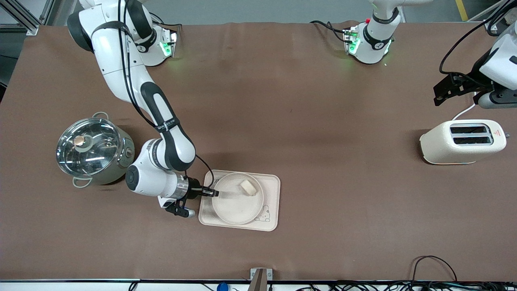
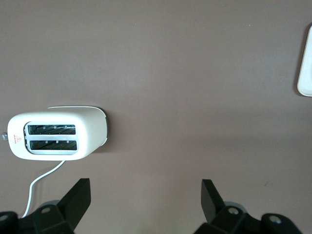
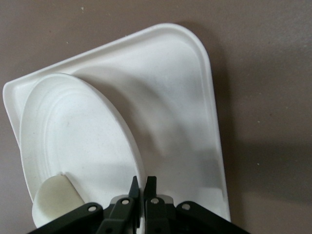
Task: Place bun in plate and plate on tray
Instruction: 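Open the right gripper and release the plate on the tray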
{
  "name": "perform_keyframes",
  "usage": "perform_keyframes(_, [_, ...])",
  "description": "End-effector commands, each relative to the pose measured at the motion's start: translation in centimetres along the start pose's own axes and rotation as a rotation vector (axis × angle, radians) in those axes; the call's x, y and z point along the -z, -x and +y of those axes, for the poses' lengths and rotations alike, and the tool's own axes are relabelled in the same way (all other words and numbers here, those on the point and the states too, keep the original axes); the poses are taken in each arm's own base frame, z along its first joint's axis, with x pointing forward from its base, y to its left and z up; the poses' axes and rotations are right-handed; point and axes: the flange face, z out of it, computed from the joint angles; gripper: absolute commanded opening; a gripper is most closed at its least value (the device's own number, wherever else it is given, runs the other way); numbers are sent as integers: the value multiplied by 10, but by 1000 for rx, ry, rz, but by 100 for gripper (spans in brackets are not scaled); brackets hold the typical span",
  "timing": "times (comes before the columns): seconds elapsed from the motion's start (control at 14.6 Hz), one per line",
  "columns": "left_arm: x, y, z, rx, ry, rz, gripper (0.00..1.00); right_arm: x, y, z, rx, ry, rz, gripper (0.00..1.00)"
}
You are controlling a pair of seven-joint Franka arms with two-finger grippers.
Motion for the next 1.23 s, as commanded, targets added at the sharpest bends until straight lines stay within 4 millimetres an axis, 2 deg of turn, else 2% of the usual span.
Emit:
perform_keyframes(0.0, [3, 3, 1, -15, 12, 15, 100, -7, -2, 0, 20, 9, -9, 4])
perform_keyframes(0.07, [3, 3, 1, -17, 13, 13, 100, -8, -4, 2, 11, 7, -7, 31])
perform_keyframes(0.14, [3, 3, 0, -15, 13, 13, 100, -6, -6, 5, 3, 4, -5, 64])
perform_keyframes(0.27, [3, 3, 0, -15, 13, 13, 100, -6, -5, 3, -1, 1, -6, 85])
perform_keyframes(0.55, [4, 3, -3, -11, 16, 14, 100, 9, -3, -9, 13, -7, -38, 87])
perform_keyframes(0.68, [4, 3, -5, -8, 13, 16, 100, 30, -9, -15, 4, -21, -78, 87])
perform_keyframes(0.82, [4, 3, -5, -8, 14, 16, 100, 50, -17, -11, -9, -15, -98, 87])
perform_keyframes(0.89, [5, 3, -5, -8, 11, 18, 100, 64, -22, -7, -15, 18, -110, 87])
perform_keyframes(0.96, [5, 3, -5, -7, 10, 18, 100, 86, -26, -10, -14, 58, -117, 87])
perform_keyframes(1.02, [5, 3, -5, -6, 13, 17, 100, 98, -24, -13, -25, 95, -139, 87])
perform_keyframes(1.16, [6, 4, -5, -8, 14, 19, 100, 137, -18, -25, -39, 190, -167, 92])
